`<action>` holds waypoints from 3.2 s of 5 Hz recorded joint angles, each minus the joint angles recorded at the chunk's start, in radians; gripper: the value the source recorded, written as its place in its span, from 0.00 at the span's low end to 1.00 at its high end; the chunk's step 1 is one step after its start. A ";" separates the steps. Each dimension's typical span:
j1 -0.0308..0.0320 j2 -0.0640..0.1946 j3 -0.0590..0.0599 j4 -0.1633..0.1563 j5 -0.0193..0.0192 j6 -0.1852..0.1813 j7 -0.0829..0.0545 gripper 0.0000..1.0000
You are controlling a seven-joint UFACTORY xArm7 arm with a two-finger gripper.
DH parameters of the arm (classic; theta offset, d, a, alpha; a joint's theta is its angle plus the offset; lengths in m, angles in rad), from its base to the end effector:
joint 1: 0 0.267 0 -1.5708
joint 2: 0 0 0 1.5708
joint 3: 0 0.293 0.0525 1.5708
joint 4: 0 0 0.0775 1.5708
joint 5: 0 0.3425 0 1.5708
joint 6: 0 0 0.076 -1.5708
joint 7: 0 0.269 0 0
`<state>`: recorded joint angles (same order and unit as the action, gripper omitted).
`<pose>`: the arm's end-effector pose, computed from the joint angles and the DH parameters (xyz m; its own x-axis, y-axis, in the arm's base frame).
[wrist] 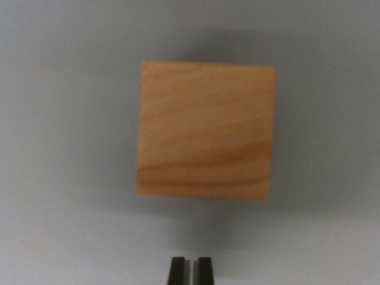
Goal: Push wooden cube
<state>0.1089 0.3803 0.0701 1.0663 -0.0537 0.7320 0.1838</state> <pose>0.4909 0.0858 0.0319 0.9986 0.0312 -0.0425 0.0319 -0.9994 0.0161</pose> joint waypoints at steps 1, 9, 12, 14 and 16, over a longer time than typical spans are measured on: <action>0.0000 0.000 0.000 0.000 0.0000 0.000 0.000 1.00; -0.0022 0.102 -0.005 0.168 -0.0012 0.066 -0.012 1.00; -0.0034 0.159 -0.008 0.261 -0.0019 0.102 -0.018 1.00; -0.0041 0.188 -0.010 0.309 -0.0022 0.121 -0.021 1.00; -0.0047 0.215 -0.011 0.355 -0.0025 0.139 -0.024 1.00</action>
<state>0.1042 0.5957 0.0590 1.4209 -0.0563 0.8710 0.1593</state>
